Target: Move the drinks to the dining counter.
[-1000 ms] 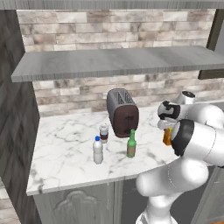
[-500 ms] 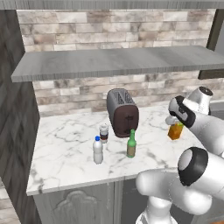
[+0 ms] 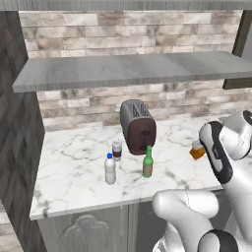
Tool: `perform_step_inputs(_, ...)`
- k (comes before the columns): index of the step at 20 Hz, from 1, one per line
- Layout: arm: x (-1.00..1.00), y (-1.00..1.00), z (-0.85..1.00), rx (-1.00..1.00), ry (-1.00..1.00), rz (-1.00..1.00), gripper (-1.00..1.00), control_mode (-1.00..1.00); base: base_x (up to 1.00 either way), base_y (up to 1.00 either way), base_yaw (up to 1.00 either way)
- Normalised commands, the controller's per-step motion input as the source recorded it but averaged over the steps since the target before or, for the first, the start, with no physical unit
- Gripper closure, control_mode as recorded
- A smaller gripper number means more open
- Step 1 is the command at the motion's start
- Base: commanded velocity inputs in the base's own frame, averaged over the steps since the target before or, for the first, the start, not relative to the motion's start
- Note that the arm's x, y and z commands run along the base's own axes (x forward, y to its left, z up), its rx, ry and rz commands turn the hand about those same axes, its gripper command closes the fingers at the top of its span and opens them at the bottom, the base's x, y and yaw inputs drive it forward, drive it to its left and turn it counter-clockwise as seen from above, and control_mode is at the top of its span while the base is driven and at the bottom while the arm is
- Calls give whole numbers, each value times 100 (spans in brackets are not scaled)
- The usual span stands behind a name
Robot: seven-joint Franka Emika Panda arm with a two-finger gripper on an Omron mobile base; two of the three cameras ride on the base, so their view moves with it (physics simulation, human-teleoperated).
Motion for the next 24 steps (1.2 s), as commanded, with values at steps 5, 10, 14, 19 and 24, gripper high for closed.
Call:
perform_step_inputs(5, -12, 24, 3, -3, -6, 6, 100, -100, 0, 0, 0)
perform_step_inputs(10, 2, 0, 0, 0, 0, 0, 100, 100, -1, 0, 0)
perform_step_inputs(14, 0, 0, 0, 0, 0, 0, 100, 100, -49, 0, 2)
perform_step_inputs(19, 0, 0, 0, 0, 0, 0, 100, 100, -78, 0, 7)
perform_step_inputs(24, 0, 0, 0, 0, 0, 0, 100, 100, -65, 0, 14)
